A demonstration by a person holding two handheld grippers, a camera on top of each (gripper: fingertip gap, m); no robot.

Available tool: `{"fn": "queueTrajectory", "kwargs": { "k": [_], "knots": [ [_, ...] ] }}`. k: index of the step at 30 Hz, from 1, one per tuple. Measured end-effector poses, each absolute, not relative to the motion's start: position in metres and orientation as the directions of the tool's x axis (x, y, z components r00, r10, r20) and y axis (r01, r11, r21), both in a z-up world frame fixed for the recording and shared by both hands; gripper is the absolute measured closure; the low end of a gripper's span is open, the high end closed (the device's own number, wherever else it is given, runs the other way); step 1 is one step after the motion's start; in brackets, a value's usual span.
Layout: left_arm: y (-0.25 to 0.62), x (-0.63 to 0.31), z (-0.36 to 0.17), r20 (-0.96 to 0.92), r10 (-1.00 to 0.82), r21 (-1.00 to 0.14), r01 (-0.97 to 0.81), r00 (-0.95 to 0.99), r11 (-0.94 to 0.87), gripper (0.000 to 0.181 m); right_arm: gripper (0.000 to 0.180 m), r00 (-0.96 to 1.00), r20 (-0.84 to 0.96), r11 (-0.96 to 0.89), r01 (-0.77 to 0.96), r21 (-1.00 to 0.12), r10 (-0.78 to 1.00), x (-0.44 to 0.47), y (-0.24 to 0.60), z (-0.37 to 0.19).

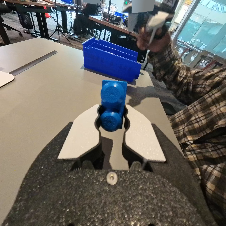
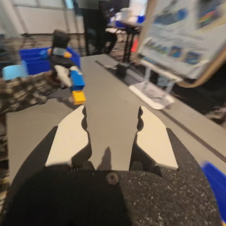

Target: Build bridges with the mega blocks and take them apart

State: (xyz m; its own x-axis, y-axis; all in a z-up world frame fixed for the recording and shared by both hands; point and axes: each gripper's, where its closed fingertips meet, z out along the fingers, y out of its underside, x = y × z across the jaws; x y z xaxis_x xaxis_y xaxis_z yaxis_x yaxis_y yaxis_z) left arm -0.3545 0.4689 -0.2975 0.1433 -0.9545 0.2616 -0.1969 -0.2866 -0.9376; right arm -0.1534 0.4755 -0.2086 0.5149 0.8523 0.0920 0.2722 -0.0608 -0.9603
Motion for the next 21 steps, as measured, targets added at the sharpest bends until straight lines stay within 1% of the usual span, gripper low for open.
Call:
{"fn": "queueTrajectory", "kwargs": {
  "k": [2,4,7,9,12,13,14,15,18,21],
  "knots": [
    [0.468,-0.353,-0.298,0.257,-0.956,-0.938,-0.202,0.14,-0.282,0.145,0.099,0.39,0.065,-0.064,0.307,-0.949,0.919,-0.205,0.465,-0.241],
    [0.466,-0.351,-0.298,0.255,-0.957,-0.939,-0.202,0.135,-0.279,0.145,0.1,0.292,0.005,-0.089,0.306,-0.948,0.956,-0.247,0.462,-0.269],
    [0.464,-0.349,-0.296,0.254,-0.959,-0.941,-0.198,0.125,-0.275,0.145,0.11,0.176,-0.122,-0.17,0.288,-0.942,0.977,-0.293,0.458,-0.299],
    [0.463,-0.347,-0.296,0.255,-0.96,-0.941,-0.196,0.119,-0.274,0.145,0.115,0.128,-0.154,-0.187,0.311,-0.932,0.98,-0.311,0.456,-0.313],
    [0.461,-0.344,-0.296,0.261,-0.96,-0.941,-0.196,0.105,-0.278,0.145,0.12,0.106,-0.171,-0.197,0.332,-0.923,0.979,-0.326,0.457,-0.323],
    [0.46,-0.343,-0.296,0.262,-0.96,-0.94,-0.197,0.101,-0.277,0.145,0.124,0.09,-0.178,-0.198,0.34,-0.919,0.98,-0.329,0.456,-0.324],
    [0.459,-0.341,-0.296,0.265,-0.96,-0.94,-0.195,0.093,-0.279,0.145,0.129,0.07,-0.188,-0.2,0.362,-0.91,0.98,-0.331,0.453,-0.327],
    [0.458,-0.34,-0.296,0.266,-0.96,-0.94,-0.195,0.088,-0.279,0.145,0.143,0.043,-0.195,-0.196,0.387,-0.901,0.98,-0.333,0.449,-0.329],
    [0.456,-0.339,-0.297,0.237,-0.967,-0.942,-0.221,0.091,-0.252,0.145,0.143,0.051,-0.172,-0.176,0.439,-0.881,0.984,-0.331,0.447,-0.333],
    [0.455,-0.338,-0.29,0.225,-0.97,-0.952,-0.192,0.094,-0.239,0.145,0.143,0.081,-0.205,-0.219,0.465,-0.858,0.975,-0.321,0.442,-0.331]
  ]
}}
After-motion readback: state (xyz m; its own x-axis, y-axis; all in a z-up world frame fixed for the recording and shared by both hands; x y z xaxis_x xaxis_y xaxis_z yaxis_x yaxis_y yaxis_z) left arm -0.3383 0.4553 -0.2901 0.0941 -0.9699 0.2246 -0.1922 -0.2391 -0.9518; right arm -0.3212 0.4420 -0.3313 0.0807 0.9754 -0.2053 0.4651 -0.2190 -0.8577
